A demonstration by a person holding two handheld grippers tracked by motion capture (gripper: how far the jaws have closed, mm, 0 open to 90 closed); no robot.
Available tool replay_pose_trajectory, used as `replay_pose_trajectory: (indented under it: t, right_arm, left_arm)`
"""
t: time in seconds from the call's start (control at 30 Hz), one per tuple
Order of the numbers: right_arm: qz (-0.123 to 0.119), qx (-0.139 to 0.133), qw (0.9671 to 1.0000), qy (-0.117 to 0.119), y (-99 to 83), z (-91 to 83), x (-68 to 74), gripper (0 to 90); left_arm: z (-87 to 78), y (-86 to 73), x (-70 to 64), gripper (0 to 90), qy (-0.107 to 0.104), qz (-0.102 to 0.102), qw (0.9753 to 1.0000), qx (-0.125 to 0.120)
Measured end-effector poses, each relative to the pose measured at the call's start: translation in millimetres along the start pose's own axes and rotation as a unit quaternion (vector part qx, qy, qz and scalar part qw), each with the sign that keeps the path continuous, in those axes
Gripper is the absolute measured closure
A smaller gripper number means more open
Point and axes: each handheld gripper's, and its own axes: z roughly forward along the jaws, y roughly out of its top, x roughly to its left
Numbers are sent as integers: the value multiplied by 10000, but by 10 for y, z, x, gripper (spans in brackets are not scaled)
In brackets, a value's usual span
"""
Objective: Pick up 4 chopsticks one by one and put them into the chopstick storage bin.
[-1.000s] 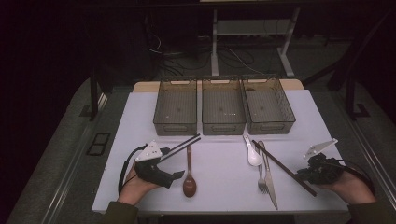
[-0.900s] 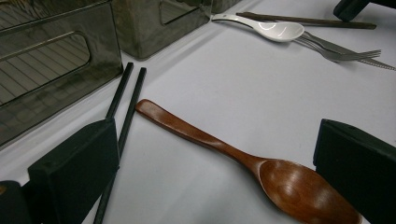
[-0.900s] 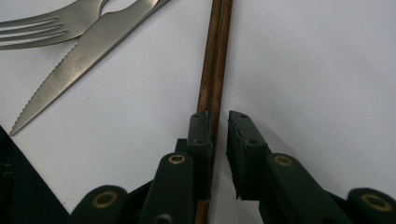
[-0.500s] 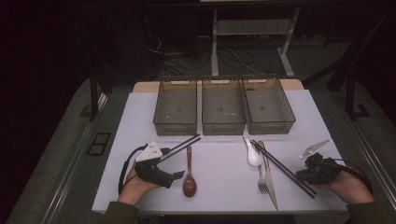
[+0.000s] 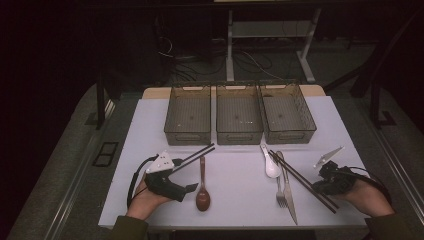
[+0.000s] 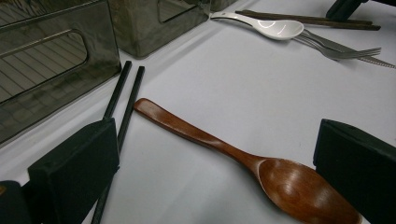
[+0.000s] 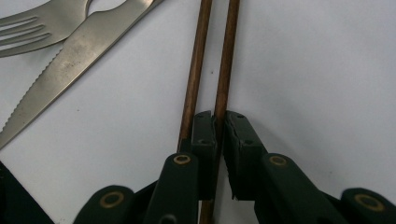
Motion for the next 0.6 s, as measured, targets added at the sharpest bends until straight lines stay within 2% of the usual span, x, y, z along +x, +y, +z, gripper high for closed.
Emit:
replay_pose_trajectory:
  t: [0.6]
  right_arm:
    - [326, -36, 9995, 8, -11, -4, -23, 841]
  left_arm:
    - [2, -1, 0, 0, 1, 15, 10000, 20]
